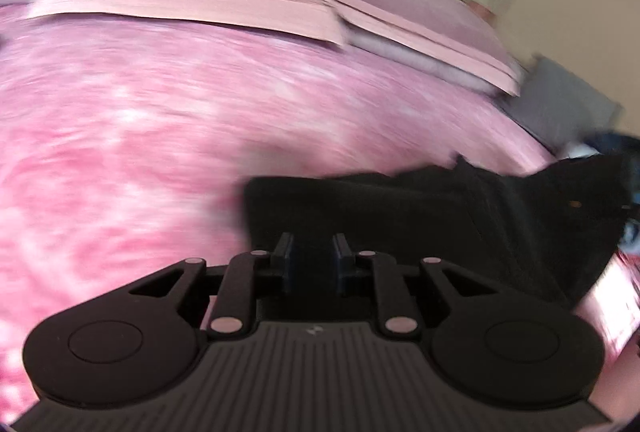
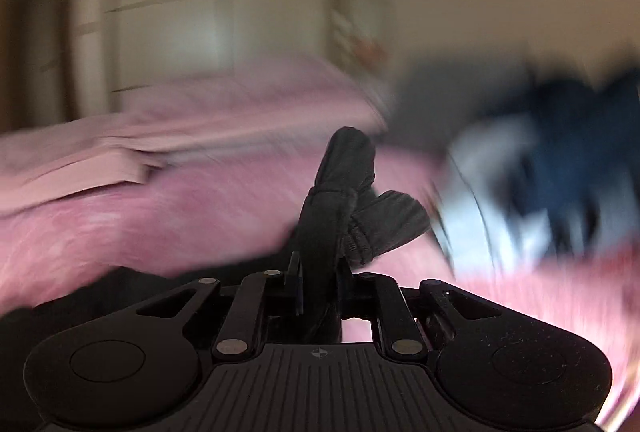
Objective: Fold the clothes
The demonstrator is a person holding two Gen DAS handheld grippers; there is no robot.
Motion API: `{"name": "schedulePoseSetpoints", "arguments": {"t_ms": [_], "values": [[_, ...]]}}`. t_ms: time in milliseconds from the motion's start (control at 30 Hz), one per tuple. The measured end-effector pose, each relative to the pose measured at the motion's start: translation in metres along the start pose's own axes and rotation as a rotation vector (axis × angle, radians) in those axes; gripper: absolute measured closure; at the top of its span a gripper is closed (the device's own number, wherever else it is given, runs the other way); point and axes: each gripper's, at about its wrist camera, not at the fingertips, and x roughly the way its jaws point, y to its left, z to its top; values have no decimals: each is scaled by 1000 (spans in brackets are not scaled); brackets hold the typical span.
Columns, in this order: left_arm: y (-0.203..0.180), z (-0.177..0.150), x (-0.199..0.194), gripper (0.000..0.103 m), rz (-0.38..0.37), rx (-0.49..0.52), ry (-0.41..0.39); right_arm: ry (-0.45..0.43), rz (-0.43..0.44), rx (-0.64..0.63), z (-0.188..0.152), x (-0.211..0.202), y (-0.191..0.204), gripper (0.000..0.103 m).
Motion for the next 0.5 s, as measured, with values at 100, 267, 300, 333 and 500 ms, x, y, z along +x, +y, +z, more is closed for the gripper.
{"name": "schedulePoseSetpoints", "arguments": {"t_ms": [100,267,300,333,500], "values": [[28,-4,-13,86,78,-69,-2,-142,101,-243,4,-37,73,90],[68,-24,-32,85,111,-175,19,-227,358,-584,-37,-86,176,83],[74,-29,-35,85,110,-194,25,-206,416,-672,-50,-91,196,73],[79,-33,-37,85,107,-214,32,-181,473,-758,-64,-95,216,56],[89,-47,-50,84,69,-247,43,-71,532,-881,-119,-104,248,43]]}}
